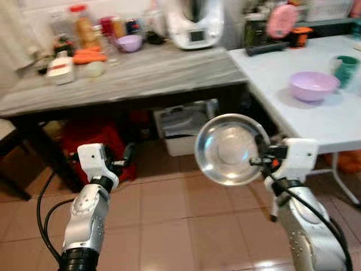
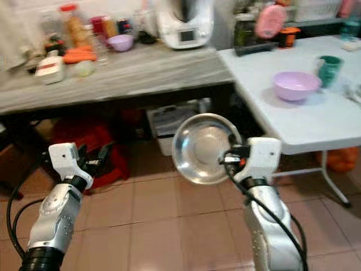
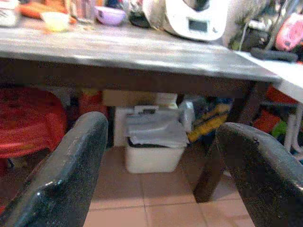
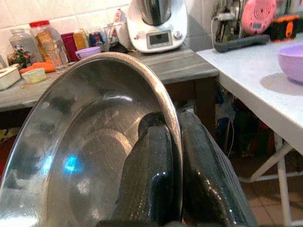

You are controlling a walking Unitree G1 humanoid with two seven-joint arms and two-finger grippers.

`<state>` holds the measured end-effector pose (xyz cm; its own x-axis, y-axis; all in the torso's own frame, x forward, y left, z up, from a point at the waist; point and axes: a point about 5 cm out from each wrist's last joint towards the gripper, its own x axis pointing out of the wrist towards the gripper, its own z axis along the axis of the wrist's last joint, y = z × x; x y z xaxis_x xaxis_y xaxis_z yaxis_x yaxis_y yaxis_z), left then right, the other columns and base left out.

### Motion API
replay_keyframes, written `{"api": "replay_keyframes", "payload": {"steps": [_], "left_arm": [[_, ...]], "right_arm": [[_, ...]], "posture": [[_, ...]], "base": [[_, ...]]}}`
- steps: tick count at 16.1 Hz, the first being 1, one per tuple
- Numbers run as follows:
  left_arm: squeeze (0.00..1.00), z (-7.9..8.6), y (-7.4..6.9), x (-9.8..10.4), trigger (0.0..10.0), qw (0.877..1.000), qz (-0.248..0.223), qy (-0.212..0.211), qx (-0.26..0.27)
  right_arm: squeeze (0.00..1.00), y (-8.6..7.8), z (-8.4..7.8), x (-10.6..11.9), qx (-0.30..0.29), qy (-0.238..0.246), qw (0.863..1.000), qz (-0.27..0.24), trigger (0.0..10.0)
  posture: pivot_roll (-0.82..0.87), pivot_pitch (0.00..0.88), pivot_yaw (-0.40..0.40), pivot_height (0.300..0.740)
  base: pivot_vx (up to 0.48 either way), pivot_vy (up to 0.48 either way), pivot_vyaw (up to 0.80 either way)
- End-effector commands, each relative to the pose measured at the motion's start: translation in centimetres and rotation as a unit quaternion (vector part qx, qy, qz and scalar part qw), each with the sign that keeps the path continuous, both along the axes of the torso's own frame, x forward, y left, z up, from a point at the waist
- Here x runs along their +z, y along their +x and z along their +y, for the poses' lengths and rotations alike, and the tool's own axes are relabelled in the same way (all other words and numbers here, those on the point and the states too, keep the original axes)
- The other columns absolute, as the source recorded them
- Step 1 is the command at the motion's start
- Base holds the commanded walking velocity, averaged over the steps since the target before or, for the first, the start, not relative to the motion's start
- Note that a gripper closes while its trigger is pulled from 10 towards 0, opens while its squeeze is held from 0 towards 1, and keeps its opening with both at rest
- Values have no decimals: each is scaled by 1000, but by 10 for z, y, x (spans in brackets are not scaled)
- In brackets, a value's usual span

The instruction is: Setting the table

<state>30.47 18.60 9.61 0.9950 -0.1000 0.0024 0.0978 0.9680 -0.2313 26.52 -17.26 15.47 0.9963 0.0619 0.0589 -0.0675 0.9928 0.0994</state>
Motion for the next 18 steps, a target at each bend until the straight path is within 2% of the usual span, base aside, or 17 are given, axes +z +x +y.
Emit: {"api": "replay_keyframes", "payload": {"steps": [1, 3, 4, 6, 7, 9, 12, 15, 18], "left_arm": [[0, 7, -1, 4, 10000, 1000, -5, 16, 6], [0, 1, -5, 4, 10000, 999, -10, 32, -10], [0, 0, -7, 4, 10000, 999, -15, 48, -5], [0, -1, -14, 4, 10000, 999, -25, 43, 2], [0, 2, -21, 5, 10000, 998, -33, 45, 16], [0, 13, -31, 4, 10000, 995, -36, 80, 49], [0, 24, -43, -4, 10000, 992, -20, 109, 62], [0, 21, -44, -5, 10000, 992, -19, 110, 58], [0, 14, -39, -3, 10000, 993, -24, 107, 49]], "right_arm": [[0, 1, 4, 1, 2, 1, 1000, 1, 10000], [0, 0, 3, -2, -4, -15, 1000, 10, 10000], [0, -1, 6, -3, 16, -25, 1000, -2, 10000], [0, -1, 3, -5, -8, -20, 1000, -3, 10000], [0, -2, 2, -3, -7, -30, 999, -22, 10000], [0, -4, 2, -6, -9, -4, 1000, -5, 10000], [0, -5, -4, -8, -14, -12, 1000, -4, 10000], [0, -4, -9, -4, -25, -20, 999, -21, 10000], [0, -1, -5, 1, -4, -29, 999, -33, 10000]], "posture": [[-96, 3, 85, 740], [-96, 3, 89, 740], [-96, 3, 89, 740], [-87, 12, 106, 740], [-87, 12, 106, 740], [-73, 19, 107, 740], [-69, 15, 102, 740], [-73, 14, 101, 740], [-77, 13, 101, 740]], "base": [[0, 0, 0], [0, 0, 0], [0, 0, 0], [0, 0, 0], [0, 0, 0], [0, 0, 0], [0, 0, 0], [209, 0, 0], [317, 0, 165]]}}
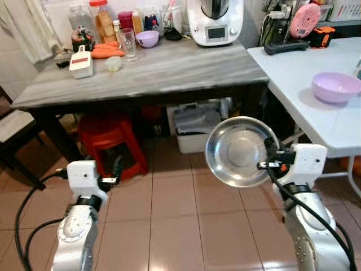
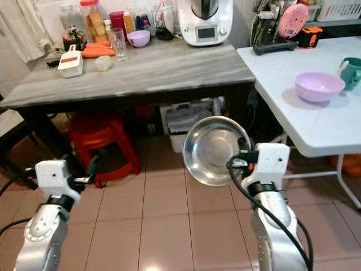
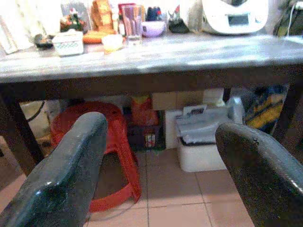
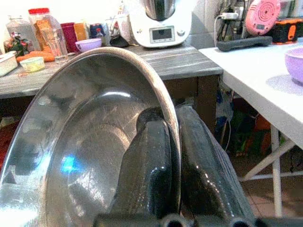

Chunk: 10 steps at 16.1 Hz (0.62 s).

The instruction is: Setting the table

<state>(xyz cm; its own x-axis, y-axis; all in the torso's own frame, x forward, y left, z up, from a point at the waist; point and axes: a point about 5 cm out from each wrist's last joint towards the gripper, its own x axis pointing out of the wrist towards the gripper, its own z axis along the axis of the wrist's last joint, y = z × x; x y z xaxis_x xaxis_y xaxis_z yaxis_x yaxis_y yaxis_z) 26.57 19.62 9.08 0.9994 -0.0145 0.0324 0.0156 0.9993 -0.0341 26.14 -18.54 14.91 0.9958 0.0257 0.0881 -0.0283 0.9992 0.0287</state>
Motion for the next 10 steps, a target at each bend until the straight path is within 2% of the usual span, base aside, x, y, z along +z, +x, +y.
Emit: {"api": "replay_keyframes", "payload": {"steps": [1, 4, 10], "left_arm": [[0, 2, 1, 2, 10000, 1000, -3, 9, 2], [0, -1, 3, 2, 10000, 1000, -3, 6, -6], [0, -6, 7, 3, 10000, 1000, -3, 2, -18]], "right_arm": [[0, 3, 8, 7, 19, 8, 1000, -17, 10000], [0, 3, 8, 6, 19, 7, 1000, -18, 10000], [0, 5, 8, 6, 7, 26, 999, -23, 10000]], "posture": [[-80, 14, 101, 740], [-83, 13, 102, 740], [-85, 2, 108, 740]], "base": [[330, 0, 788], [342, 0, 785], [374, 0, 0]]}}
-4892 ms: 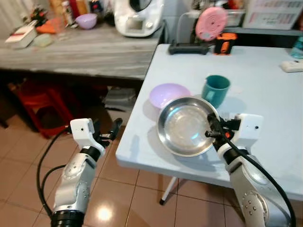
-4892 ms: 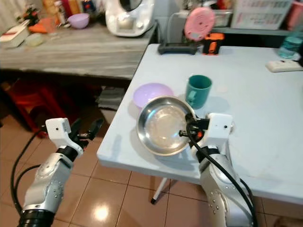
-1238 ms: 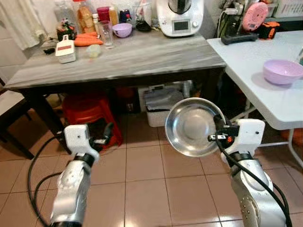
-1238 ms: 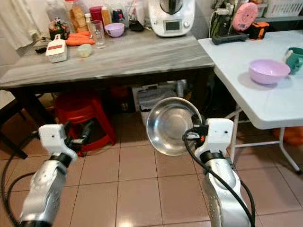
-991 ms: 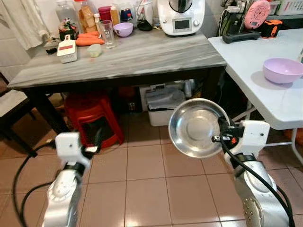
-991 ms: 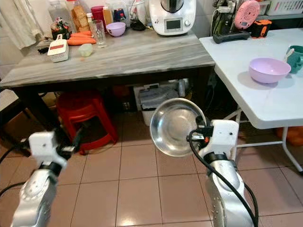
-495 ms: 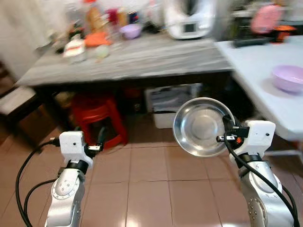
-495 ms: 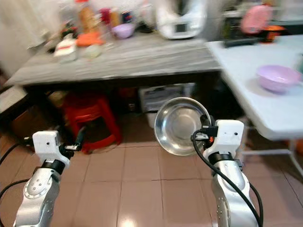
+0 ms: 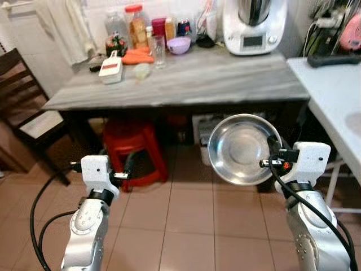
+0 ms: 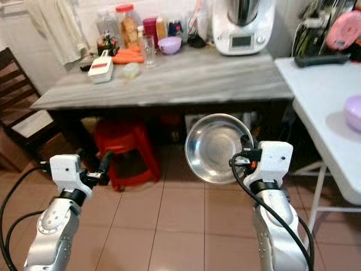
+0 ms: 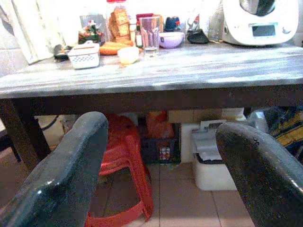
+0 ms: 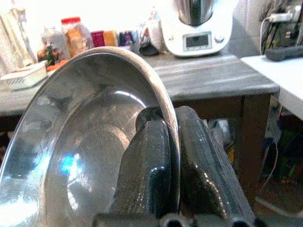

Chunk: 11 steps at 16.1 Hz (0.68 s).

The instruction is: Setting the table

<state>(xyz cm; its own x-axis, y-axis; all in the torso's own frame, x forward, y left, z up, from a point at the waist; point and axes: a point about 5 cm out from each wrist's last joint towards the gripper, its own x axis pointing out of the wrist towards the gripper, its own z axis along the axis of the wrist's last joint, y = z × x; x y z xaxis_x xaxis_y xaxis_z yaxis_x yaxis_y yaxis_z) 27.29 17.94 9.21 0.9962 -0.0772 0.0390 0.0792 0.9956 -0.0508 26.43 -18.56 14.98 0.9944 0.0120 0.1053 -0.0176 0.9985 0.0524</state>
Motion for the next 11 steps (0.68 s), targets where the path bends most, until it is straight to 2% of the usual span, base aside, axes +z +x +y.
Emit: {"api": "replay_keyframes", "payload": {"steps": [1, 7, 11], "left_arm": [[0, 10, 0, 1, 10000, 1000, 0, 10, 12], [0, 2, 3, 3, 10000, 1000, -6, 12, -3], [0, -4, 7, 6, 10000, 1000, -13, 10, -12]], "right_arm": [[0, 3, 8, 6, 11, 16, 1000, -15, 10000], [0, 5, 7, 6, 8, 31, 999, -14, 10000], [0, 5, 11, 8, 21, 20, 999, -17, 10000]], "posture": [[-85, 2, 108, 740], [-85, 1, 105, 740], [-87, 0, 102, 740]], "base": [[379, 0, 0], [374, 0, -76], [374, 0, 0]]}}
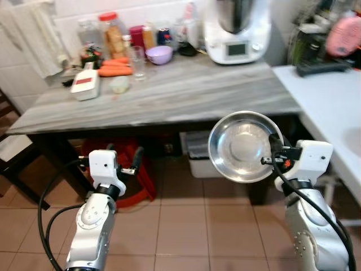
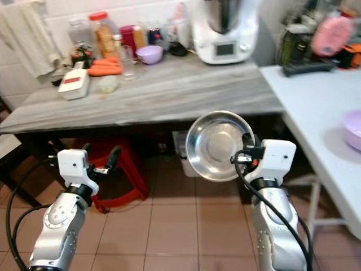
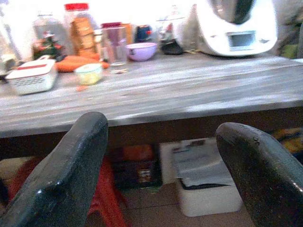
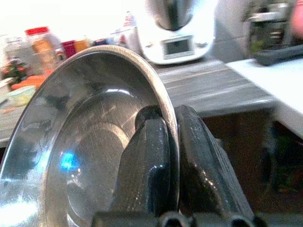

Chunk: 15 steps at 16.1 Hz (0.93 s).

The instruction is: Setting the table

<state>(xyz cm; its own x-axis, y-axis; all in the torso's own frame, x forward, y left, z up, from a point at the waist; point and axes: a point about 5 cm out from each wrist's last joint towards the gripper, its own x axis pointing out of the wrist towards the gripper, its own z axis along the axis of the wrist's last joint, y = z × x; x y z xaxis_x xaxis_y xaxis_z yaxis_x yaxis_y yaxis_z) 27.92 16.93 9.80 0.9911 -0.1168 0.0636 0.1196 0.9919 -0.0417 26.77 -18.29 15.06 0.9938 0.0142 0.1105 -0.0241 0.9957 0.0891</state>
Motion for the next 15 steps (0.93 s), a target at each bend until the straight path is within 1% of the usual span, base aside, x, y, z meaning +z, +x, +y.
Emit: {"api": "replay_keyframes", "payload": {"steps": [1, 3, 6, 15], "left_arm": [[0, 6, 1, 0, 10000, 1000, 0, 7, 6], [0, 5, 1, 0, 10000, 1000, 0, 6, 5], [0, 2, 4, 2, 10000, 1000, -2, 2, 1], [0, -3, 4, 1, 10000, 1000, -2, -5, -4]], "right_arm": [[0, 2, 8, 7, 18, 0, 1000, -16, 10000], [0, 3, 9, 7, 19, 3, 1000, -17, 10000], [0, 4, 11, 8, 24, 8, 1000, -17, 10000], [0, 4, 12, 6, 24, 12, 1000, -12, 10000]], "posture": [[-87, 0, 102, 740], [-87, 0, 101, 740], [-86, 0, 98, 740], [-88, 0, 100, 740]], "base": [[375, 0, 0], [375, 0, 519], [360, 0, 0], [368, 0, 0]]}}
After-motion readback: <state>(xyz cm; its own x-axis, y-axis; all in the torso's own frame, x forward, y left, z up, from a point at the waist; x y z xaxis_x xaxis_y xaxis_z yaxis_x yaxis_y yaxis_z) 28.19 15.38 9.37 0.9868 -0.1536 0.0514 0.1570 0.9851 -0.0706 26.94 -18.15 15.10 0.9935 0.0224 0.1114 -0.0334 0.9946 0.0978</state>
